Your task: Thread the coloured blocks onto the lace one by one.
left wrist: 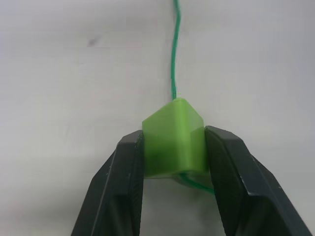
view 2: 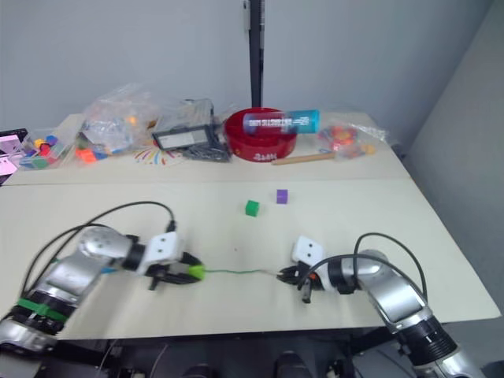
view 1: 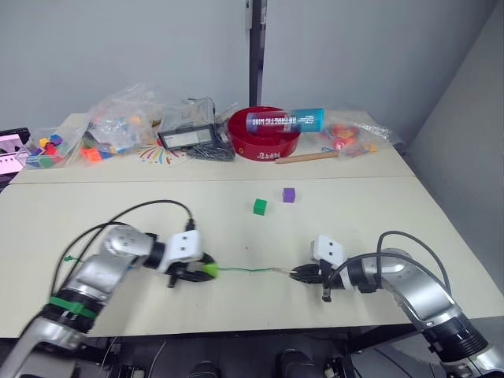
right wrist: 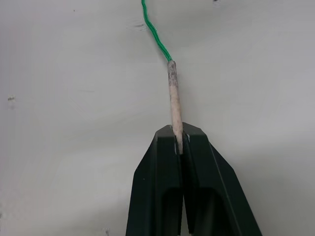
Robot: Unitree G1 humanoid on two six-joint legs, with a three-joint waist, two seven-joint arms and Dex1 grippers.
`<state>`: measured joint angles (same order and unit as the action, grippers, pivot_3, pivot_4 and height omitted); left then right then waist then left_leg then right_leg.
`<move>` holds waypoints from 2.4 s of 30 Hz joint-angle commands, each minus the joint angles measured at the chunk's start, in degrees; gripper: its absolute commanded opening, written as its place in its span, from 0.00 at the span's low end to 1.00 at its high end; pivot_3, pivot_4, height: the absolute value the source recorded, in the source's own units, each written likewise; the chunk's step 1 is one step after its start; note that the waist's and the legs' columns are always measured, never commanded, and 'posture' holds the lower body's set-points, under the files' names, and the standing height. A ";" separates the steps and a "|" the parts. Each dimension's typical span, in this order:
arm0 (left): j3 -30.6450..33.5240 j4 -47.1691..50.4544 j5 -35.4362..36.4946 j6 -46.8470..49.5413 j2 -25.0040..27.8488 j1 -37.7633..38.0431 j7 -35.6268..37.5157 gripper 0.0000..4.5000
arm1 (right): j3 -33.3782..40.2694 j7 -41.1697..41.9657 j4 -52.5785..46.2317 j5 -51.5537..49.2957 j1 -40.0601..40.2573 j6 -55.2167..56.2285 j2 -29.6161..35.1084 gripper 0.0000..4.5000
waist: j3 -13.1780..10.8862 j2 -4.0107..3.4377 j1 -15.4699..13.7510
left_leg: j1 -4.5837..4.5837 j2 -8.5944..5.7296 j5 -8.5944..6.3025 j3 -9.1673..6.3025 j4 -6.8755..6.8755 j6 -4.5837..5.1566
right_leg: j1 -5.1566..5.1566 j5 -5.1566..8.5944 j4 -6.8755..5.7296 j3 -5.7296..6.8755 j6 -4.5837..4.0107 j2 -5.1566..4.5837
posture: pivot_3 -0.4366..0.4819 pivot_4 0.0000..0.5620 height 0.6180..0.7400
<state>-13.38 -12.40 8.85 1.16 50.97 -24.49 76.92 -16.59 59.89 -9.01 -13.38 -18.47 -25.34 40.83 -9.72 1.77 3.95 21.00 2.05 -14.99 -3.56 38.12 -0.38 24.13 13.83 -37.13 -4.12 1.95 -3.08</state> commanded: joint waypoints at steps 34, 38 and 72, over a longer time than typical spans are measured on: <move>10.04 16.94 14.98 19.57 2.94 -0.98 5.21 0.99 | -1.50 -2.72 -7.59 0.09 -2.03 -8.46 -6.40 0.00 | 0.13 -0.24 -0.57 | 0.16 0.02 -0.01 0.04 -0.24 0.01 | 0.22 0.14 -0.02 0.00 -0.06 -0.01 | 0.48 0.27 0.92; 6.23 20.68 12.23 19.40 -3.99 1.26 -0.34 0.99 | -2.66 -3.90 -7.41 0.86 -2.62 -9.14 -8.06 0.00 | 0.09 -0.18 -0.65 | 0.15 0.00 -0.01 0.02 -0.24 0.01 | 0.20 0.13 -0.03 0.01 -0.06 -0.01 | 0.48 0.27 0.92; -1.91 7.04 3.76 8.56 -20.89 -2.42 -5.56 0.01 | -3.14 -6.70 -10.16 -0.04 -2.32 -12.22 -9.20 0.00 | 0.08 -0.15 -1.51 | 0.16 -0.13 0.00 -0.02 -0.17 0.00 | 0.16 0.10 0.01 0.03 -0.05 -0.11 | 0.48 0.27 0.92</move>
<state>-16.83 -7.71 11.34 9.25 30.10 -26.24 71.97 -19.64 52.84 -17.51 -12.54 -20.66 -37.93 31.74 -9.65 1.62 2.45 21.16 1.93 -14.99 -3.59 37.95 -0.37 24.28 13.93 -37.12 -4.09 1.90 -3.19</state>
